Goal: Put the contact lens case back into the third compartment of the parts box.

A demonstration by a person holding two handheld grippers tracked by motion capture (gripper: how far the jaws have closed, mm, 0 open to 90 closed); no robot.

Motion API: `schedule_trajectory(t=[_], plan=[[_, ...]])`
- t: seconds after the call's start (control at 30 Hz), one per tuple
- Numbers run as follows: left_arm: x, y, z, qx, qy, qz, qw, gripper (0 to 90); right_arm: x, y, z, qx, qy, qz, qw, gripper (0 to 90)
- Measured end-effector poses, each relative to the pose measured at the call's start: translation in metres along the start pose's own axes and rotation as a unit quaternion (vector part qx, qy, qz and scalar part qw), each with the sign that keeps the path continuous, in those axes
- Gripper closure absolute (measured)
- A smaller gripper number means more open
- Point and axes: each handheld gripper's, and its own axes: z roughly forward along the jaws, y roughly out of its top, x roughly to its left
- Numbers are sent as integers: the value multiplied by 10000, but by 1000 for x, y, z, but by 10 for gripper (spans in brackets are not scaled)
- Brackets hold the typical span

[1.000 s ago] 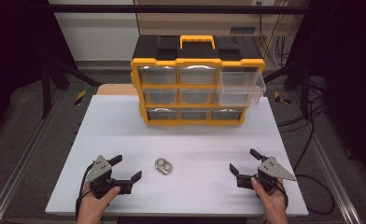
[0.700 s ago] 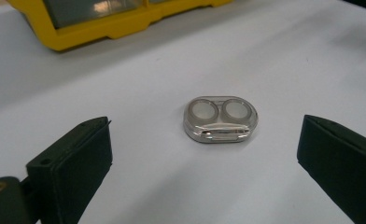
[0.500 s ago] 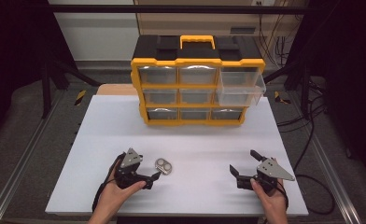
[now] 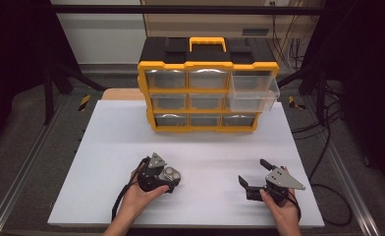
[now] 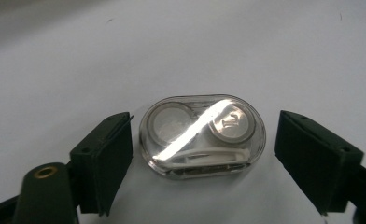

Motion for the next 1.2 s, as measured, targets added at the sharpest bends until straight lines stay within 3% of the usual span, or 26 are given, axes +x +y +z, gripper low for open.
schedule_trajectory(t=[0.1,0.33,0.5,0.67,0.87,1.2], plan=[[-2,2,3,72,141,40,9999,238,1,0,1,26,22,-26,10000,35],[-2,4,7,217,136,9,9997,255,2,0,3,84,61,-98,9999,35],[-4,7,8,375,215,213,9988,259,2,0,5,134,74,-100,9998,36],[-3,8,7,386,170,266,9988,264,1,0,4,99,53,-103,9999,35],[-4,21,-8,-18,101,257,9996,264,1,0,3,75,20,-94,9999,35],[-13,76,-40,-680,52,383,9969,264,1,1,1,17,15,-83,10000,34]])
